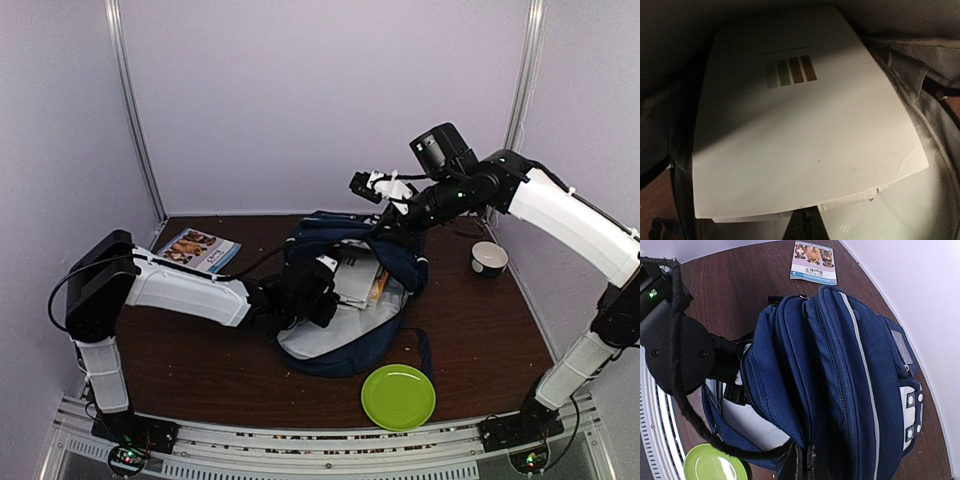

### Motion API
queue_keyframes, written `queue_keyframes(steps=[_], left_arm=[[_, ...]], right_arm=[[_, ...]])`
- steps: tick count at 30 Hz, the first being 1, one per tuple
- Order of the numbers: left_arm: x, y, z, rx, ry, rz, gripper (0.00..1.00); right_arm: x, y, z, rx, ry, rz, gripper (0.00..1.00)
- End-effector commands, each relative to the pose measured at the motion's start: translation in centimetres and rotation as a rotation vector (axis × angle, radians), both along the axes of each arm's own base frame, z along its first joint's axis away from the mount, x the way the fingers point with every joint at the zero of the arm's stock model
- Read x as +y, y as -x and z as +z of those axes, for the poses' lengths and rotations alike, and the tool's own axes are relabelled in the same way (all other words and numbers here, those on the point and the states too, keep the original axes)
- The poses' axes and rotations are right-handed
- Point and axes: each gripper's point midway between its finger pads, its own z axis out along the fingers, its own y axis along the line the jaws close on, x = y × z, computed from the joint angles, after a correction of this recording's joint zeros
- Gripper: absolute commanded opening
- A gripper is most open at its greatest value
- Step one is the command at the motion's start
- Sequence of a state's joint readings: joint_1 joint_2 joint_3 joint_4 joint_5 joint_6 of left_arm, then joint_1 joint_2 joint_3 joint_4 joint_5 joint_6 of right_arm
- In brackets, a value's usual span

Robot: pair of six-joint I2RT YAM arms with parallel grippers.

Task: Pack the student bag
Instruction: Adjust the book in the largest pocket of the bag.

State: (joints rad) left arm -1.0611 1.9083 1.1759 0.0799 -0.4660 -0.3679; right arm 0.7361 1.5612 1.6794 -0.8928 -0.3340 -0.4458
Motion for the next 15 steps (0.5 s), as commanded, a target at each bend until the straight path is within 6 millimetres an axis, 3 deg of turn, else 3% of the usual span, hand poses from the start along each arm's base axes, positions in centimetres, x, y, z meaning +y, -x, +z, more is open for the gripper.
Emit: queue_keyframes(steps=[1, 5, 9, 12, 15], left_arm=[[-3.1, -2.3, 1.9, -0.054, 0.052, -0.047, 0.0], [-3.3, -2.8, 1.7, -0.05, 0.053, -0.046, 0.0], [-2.1, -2.2, 1.5, -0.044, 0.062, -0.035, 0.0], [-1.0, -0.8, 1.6, -0.034, 0.085, -0.063, 0.0], [0.4, 2.2, 1.3, -0.014, 0.1, -0.156, 0.03]], right_arm=[[0.6, 1.3, 3.5, -0.064, -0.097, 0.047, 0.0], [0.5, 1.2, 3.1, -0.067, -0.088, 0.04, 0.0], [0.4, 1.0, 2.1, -0.067, -0.066, 0.035, 0.0], [0.4, 1.0, 0.8, -0.053, -0.051, 0.041, 0.0], [0.8, 1.4, -1.1, -0.023, -0.04, 0.073, 0.0]])
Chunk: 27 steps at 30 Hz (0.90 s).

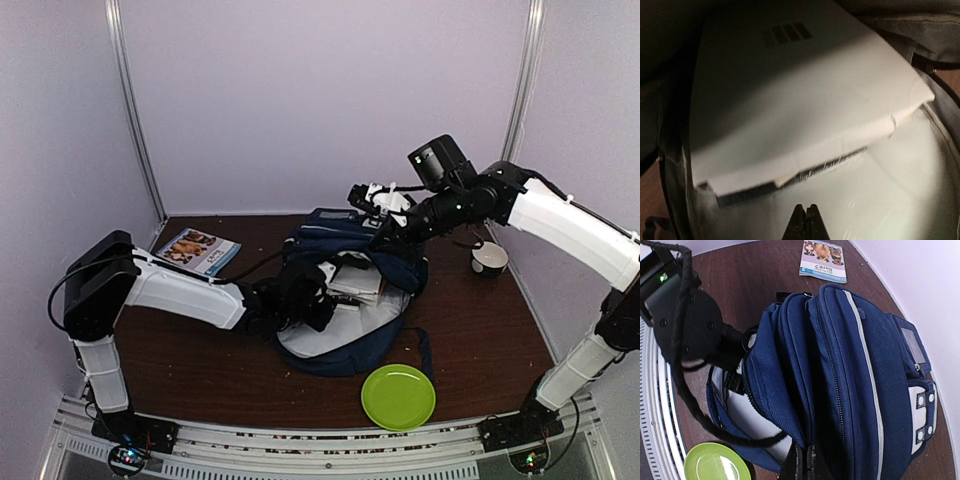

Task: Pack the student bag
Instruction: Adjust the book in the largest pocket of the bag, then place the largest pocket of the student bag.

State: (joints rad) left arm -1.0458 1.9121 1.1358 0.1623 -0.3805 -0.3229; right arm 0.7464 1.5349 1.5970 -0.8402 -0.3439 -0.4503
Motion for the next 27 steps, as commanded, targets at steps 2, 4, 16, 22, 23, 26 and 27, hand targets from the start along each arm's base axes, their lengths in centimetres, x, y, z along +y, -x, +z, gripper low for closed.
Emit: queue_keyframes(steps=[2, 4, 16, 22, 23, 26, 27], left_arm=[[2.4, 3.8, 2.5, -0.032, 0.081, -0.101, 0.11], [4.2, 5.6, 3.1, -0.053, 0.07, -0.104, 0.15], [21.8, 5.3, 5.0, -0.035, 0.118, 0.457, 0.65], [26.8, 0.5, 5.6, 0.067, 0.225, 0.621, 0.66], [27.4, -0.4, 5.7, 0.081, 0.238, 0.646, 0.66], [29.7, -2.9, 4.7, 0.164, 0.278, 0.736, 0.66], [29.9, -3.8, 4.3, 0.195, 0.299, 0.74, 0.66]], right_arm=[[0.9, 1.1, -1.4, 0.003, -0.014, 0.089, 0.0], [1.2, 1.5, -3.7, 0.031, 0.037, 0.128, 0.0], [4.1, 4.3, -11.0, 0.21, 0.117, 0.239, 0.18], [2.8, 4.1, -6.6, 0.091, 0.061, 0.194, 0.35], [2.4, 4.2, -6.0, 0.072, 0.057, 0.187, 0.36], [1.0, 4.6, -4.2, 0.036, 0.048, 0.153, 0.38], [0.5, 4.9, -3.5, 0.031, 0.05, 0.147, 0.38]])
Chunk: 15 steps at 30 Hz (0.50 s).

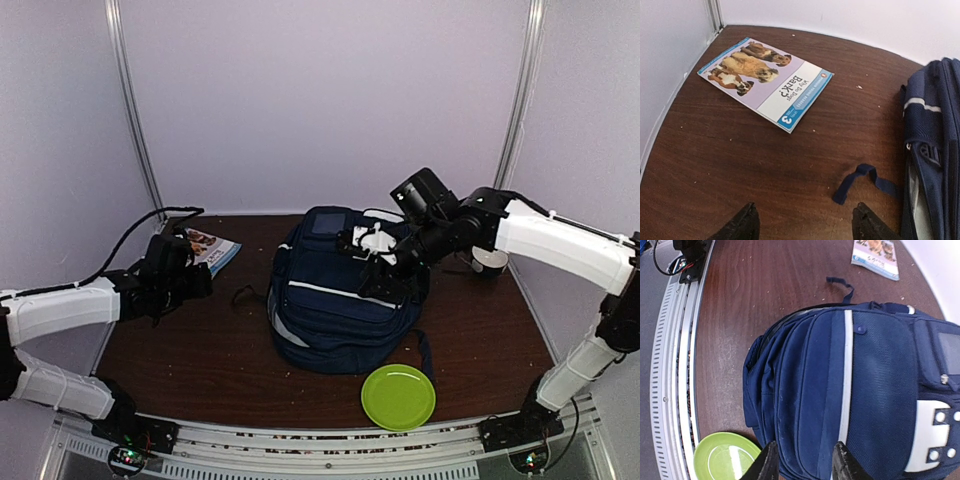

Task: Pack the student bag
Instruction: Place the largest pocket of the student bag, then move the book to the center of the board.

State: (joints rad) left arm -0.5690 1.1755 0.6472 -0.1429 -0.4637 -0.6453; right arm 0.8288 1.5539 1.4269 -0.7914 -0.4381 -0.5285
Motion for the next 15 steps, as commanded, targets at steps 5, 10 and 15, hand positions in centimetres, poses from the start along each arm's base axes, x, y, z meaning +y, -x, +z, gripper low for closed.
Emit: queue_keyframes(steps=[5, 10, 15], left_arm=[[0.9, -8.8, -2.1, 0.147, 0.188, -0.017, 0.61], [2.4, -16.0, -3.3, 0.223, 0.103, 0.007, 0.61], [6.8, -20.4, -4.7, 0.318, 0.055, 0.136, 0.62]], right_arm=[[-3.7, 1.0, 5.1, -0.096, -0.033, -0.084, 0.39], [-5.1, 1.3, 4.2, -0.142, -0.06, -0.119, 0.43], [-6.0, 1.7, 4.0, -0.145, -0.062, -0.133, 0.44]])
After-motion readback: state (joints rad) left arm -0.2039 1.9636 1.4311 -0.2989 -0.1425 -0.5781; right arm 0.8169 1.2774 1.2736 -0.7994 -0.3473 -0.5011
